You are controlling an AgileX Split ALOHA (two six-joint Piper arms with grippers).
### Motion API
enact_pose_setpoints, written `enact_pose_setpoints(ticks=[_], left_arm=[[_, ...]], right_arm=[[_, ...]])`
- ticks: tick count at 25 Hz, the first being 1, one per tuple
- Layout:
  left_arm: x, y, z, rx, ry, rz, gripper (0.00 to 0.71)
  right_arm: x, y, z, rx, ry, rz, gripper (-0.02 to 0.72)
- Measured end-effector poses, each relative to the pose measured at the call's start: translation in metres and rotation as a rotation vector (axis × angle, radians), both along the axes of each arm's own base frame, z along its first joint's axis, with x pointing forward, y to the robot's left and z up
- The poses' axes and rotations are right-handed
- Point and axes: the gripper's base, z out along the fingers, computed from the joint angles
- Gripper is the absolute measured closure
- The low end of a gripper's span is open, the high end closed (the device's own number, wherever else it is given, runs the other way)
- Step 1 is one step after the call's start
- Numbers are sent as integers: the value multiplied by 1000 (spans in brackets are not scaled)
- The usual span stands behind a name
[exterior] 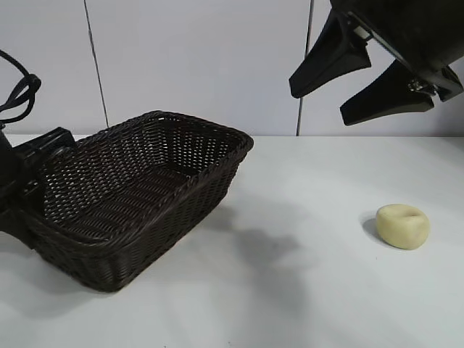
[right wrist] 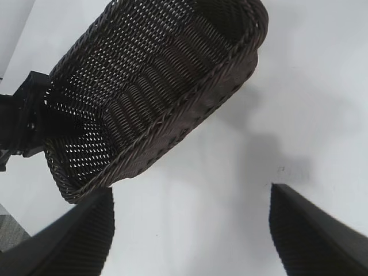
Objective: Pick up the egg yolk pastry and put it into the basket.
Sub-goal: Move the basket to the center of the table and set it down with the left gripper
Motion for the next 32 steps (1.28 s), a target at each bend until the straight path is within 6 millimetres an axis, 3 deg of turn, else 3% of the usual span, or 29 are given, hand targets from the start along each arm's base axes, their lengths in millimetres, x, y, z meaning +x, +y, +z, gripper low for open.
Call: enact_pose_setpoints(ticks=[5,16,22,32], left_arm=[[9,13,12,-21,-42,-140,610],[39,3,48,6,-152,-562,610],[67,-3,41,19,-140,-791,610],[77,-9,21,1,-140,-890,610]], right_arm=[[-1,0,0,-6,3,7,165],[-1,0,-1,-8,6,11,165],[-1,0,-1,-10,9,15,165],[-1,0,-1,-10,10,14,165]])
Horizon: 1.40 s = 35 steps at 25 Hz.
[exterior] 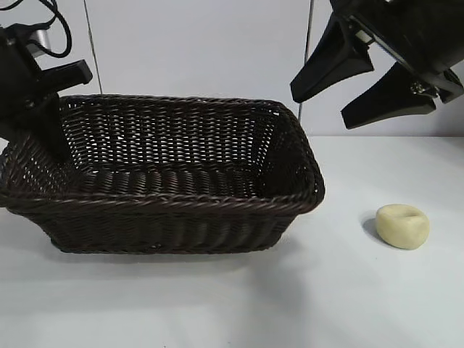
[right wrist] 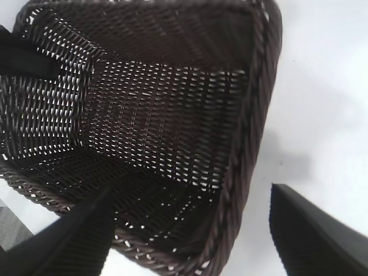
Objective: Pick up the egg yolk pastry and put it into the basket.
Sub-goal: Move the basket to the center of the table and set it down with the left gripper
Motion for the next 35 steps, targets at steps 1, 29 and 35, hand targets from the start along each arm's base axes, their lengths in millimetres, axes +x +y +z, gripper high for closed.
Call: enact_pose_setpoints(ticks=[1,29,35], left_arm=[[1,0,-2,-2,0,-3,610],[11,-3,-22,1,4,-23,153],[5,4,11,68,-50,-48,135]], right_arm=[[0,0,0,0,0,0,165],[0,0,0,0,1,0,165],[0,0,0,1,4,2,165]])
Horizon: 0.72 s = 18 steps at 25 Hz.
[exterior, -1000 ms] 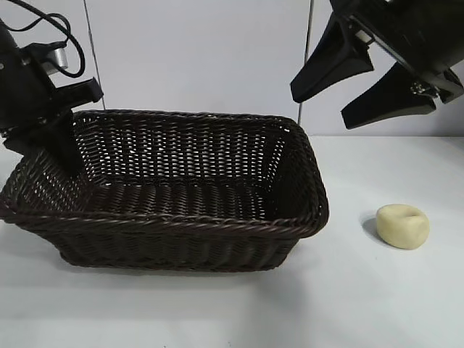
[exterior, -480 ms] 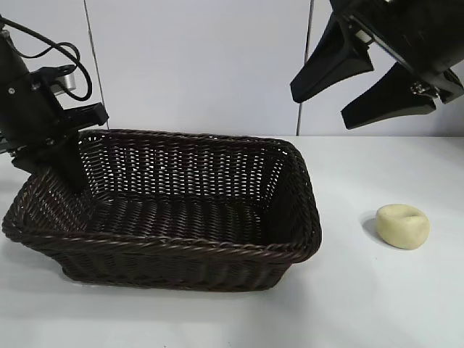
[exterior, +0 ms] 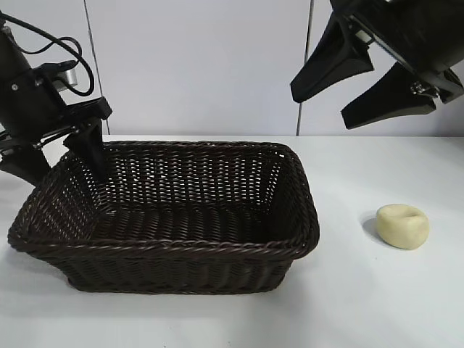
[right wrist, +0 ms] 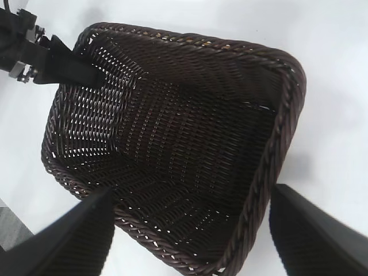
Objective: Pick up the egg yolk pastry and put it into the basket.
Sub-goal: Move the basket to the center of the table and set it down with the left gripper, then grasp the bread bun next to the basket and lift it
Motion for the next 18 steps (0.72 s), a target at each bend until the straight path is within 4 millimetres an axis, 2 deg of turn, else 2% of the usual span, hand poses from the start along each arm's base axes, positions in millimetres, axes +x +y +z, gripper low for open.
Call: enact_pose_setpoints(ticks=[4,6,9,12,18], left_arm=[[-10,6,33,41,-72,-11,135],[-14,11,40,92,-79,-3,135],[-17,21,41,187,-62,6,135],[-15,32,40,210,-59,35,135],[-13,85,40,227,-32,173,135]], right_arm=[[0,0,0,0,0,0,165],[0,0,0,0,0,0,165],[0,0,0,-1,1,1,165],[0,0,0,-1,1,1,165],[0,0,0,-1,2,3,165]])
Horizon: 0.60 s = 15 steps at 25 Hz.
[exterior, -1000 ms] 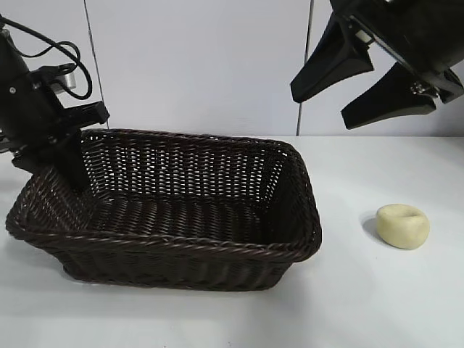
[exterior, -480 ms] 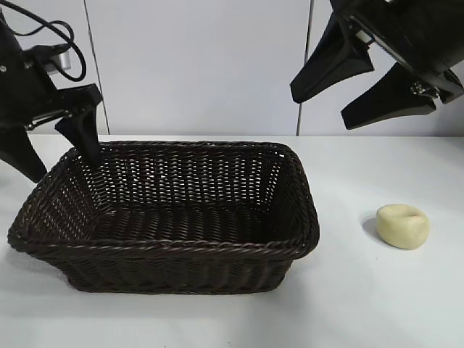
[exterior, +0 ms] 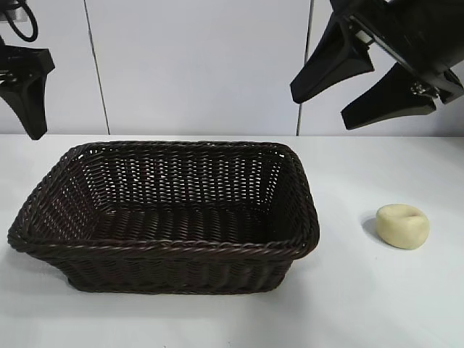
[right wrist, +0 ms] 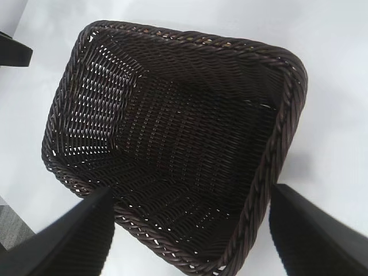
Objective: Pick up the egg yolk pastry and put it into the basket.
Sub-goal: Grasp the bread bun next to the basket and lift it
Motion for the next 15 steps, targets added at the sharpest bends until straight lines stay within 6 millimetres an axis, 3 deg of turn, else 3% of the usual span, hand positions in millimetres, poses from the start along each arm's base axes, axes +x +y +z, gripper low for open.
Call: enact_pose_setpoints(ticks=[2,8,11,15], left_arm=[[-2,11,0,8,19,25,137],[-17,9,21,-1,15,24,139],[-39,9,36,4,0,21,139],[-82,8,53,14,-40,19,139]], right_arm=[[0,0,0,0,0,0,165],[0,0,0,-2,0,1,165],[0,0,0,-2,0,1,165],[-1,0,0,-1,7,8,165]])
